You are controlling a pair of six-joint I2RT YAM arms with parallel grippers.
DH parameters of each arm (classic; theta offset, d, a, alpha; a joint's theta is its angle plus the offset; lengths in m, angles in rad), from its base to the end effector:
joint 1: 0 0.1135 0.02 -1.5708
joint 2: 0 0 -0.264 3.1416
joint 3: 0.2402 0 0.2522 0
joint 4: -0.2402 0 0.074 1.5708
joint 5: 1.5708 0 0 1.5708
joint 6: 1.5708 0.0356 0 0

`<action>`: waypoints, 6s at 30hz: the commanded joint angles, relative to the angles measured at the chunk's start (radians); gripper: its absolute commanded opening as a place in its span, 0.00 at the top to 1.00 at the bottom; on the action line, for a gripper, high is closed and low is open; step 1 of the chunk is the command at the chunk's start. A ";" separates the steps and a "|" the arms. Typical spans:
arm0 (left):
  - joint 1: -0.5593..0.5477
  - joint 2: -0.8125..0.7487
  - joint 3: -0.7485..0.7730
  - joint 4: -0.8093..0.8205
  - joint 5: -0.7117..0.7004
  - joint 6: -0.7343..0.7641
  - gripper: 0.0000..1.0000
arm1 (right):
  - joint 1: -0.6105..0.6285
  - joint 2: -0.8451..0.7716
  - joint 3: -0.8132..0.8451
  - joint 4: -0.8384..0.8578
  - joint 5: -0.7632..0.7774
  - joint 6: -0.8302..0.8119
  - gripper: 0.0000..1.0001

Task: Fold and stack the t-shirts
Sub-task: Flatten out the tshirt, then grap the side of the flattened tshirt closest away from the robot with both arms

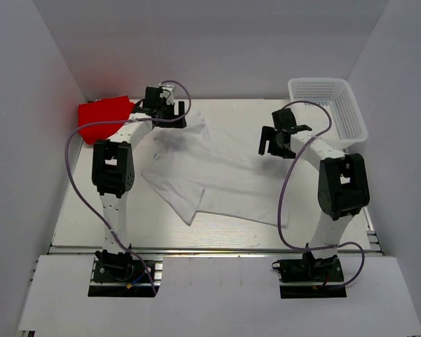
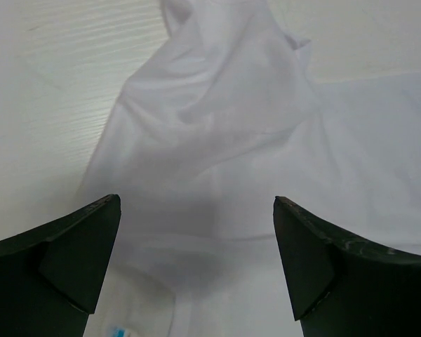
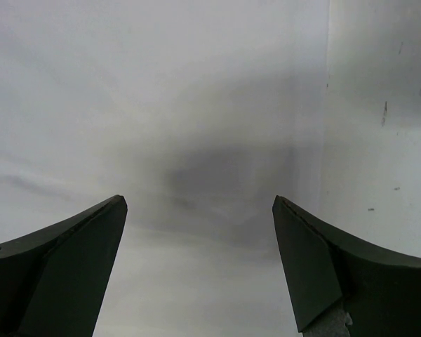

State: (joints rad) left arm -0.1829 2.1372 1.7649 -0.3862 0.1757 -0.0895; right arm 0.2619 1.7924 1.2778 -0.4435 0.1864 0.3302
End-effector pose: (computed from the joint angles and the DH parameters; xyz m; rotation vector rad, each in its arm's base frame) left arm 0.4815 -0.0954 0.2280 0.1976 2.3312 -0.3405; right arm 0.3721 0.0929 0.2135 0.1595 2.4996 0.0072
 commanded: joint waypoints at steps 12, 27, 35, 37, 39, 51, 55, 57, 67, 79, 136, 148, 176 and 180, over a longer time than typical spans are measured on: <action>-0.030 0.371 0.347 -0.118 0.075 0.021 0.00 | -0.019 0.398 0.405 -0.064 -0.039 -0.043 0.10; -0.009 0.443 0.567 -0.011 -0.093 -0.153 0.00 | -0.035 0.489 0.749 -0.060 -0.148 -0.233 0.10; -0.108 0.080 0.297 -0.121 -0.171 -0.069 0.00 | 0.054 0.060 0.269 0.080 -0.176 -0.146 0.10; -0.177 -0.008 0.164 -0.131 -0.192 -0.059 0.00 | 0.083 -0.061 0.075 0.109 -0.177 -0.088 0.10; -0.234 -0.072 0.054 -0.163 -0.226 -0.059 0.00 | 0.088 -0.124 -0.036 0.098 -0.148 0.005 0.10; -0.518 -0.224 -0.361 -0.158 -0.389 -0.185 0.08 | 0.077 -0.618 -0.500 0.028 0.090 0.145 0.10; -0.549 -0.189 -0.361 -0.193 -0.464 -0.242 0.16 | 0.074 -0.691 -0.546 0.019 0.096 0.142 0.10; -0.558 -0.180 -0.352 -0.206 -0.508 -0.268 0.20 | 0.073 -0.702 -0.555 0.020 0.087 0.141 0.10; -0.569 -0.157 -0.343 -0.209 -0.590 -0.302 1.00 | 0.073 -0.645 -0.569 0.057 0.042 0.133 0.10; -0.569 -0.580 -0.663 -0.262 -0.697 -0.594 1.00 | 0.077 -0.511 -0.558 0.132 -0.036 0.118 0.10; -0.264 -0.051 -0.331 -0.029 -0.361 -0.343 0.00 | 0.025 0.209 0.018 -0.015 0.070 0.047 0.10; -0.225 -0.043 -0.206 -0.065 -0.300 -0.280 0.00 | -0.003 0.239 0.286 -0.092 0.007 -0.065 0.10; -0.316 -0.852 -1.216 -0.026 -0.022 -0.529 0.19 | -0.155 -0.272 -0.380 0.072 -0.016 0.214 0.10; -0.316 -0.809 -1.216 -0.071 -0.090 -0.529 0.49 | -0.173 -0.265 -0.405 0.089 -0.033 0.230 0.11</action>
State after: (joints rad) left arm -0.4923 1.2892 0.5789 -0.4259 0.0963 -0.6117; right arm 0.1036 1.5192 0.8925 -0.3874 0.1814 0.5339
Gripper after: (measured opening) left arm 0.545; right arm 0.896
